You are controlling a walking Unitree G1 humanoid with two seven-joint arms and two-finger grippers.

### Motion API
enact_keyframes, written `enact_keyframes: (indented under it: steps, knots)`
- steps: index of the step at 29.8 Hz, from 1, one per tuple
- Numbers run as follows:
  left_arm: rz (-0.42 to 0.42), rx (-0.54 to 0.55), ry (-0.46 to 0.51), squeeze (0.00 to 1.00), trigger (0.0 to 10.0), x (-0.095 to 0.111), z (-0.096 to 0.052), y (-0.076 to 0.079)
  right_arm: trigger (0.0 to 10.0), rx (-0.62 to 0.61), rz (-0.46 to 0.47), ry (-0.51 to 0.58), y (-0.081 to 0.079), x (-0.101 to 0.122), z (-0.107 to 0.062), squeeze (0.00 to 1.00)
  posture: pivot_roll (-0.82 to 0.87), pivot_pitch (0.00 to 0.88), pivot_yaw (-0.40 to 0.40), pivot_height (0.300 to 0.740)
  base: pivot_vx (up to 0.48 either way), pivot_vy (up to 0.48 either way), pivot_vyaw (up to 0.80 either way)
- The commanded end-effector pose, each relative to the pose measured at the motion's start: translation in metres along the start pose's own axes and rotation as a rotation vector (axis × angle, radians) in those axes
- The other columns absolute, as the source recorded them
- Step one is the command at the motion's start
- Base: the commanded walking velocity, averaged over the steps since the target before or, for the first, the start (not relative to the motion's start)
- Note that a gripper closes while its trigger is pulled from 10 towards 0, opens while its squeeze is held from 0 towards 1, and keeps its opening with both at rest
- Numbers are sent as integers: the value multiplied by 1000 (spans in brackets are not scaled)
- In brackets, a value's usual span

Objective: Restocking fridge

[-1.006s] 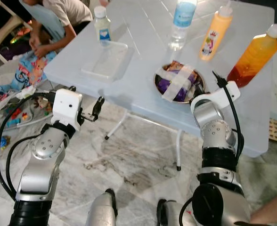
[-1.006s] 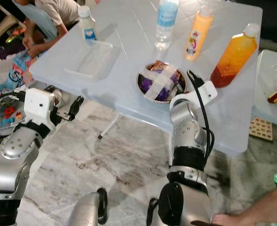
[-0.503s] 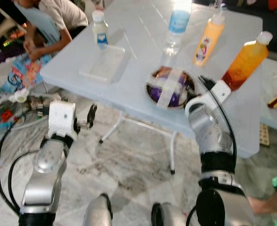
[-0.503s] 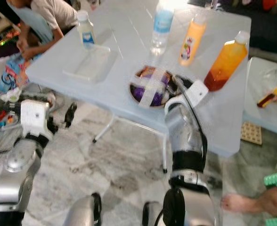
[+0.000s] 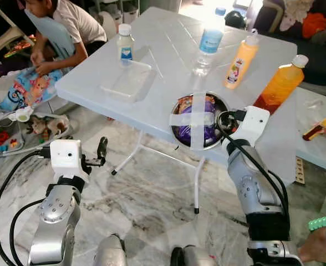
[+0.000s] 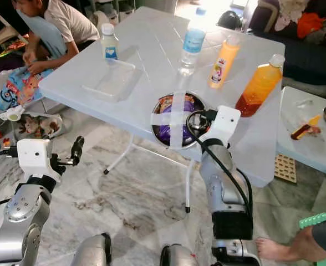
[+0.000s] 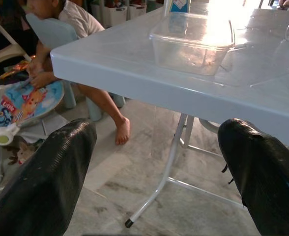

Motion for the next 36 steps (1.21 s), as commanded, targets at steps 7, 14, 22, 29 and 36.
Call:
enact_keyframes:
  steps: [7, 14, 22, 29, 36]
  knots:
    - [-5, 1, 26, 0, 10000, 5, 10, 4, 10000, 76, -31, 55, -15, 21, 3, 0, 47, 36, -100, 740, -229, 0, 0]
    - [1, 3, 38, 0, 10000, 8, 14, 3, 10000, 45, -184, 36, -14, 22, 9, 0, 40, 37, -100, 740, -280, 0, 0]
    - [5, -3, 35, 0, 10000, 4, 16, 5, 10000, 133, -106, 68, -24, 22, 10, 0, 39, 37, -109, 740, -269, 0, 0]
    - [25, 56, 116, 0, 10000, 24, 18, -2, 10000, 184, -232, 211, -32, 47, 14, 0, 105, 25, -156, 740, -142, 0, 0]
    - [59, 132, 185, 0, 10000, 42, -6, -22, 10000, 210, -331, 303, -33, 62, 11, 0, 157, 49, -157, 740, 0, 0, 114]
Point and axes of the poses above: a point about 5 cm out from each wrist's last joint towards the gripper, its own z axis pointing out of the wrist towards the gripper, its own x axis along the axis of the wrist's last joint, y = z × x, the point moved 6 cm from there along z, pointing out of the wrist towards the gripper, and after that the axes turned 15 degrees about -z, right-handed, at the moved point
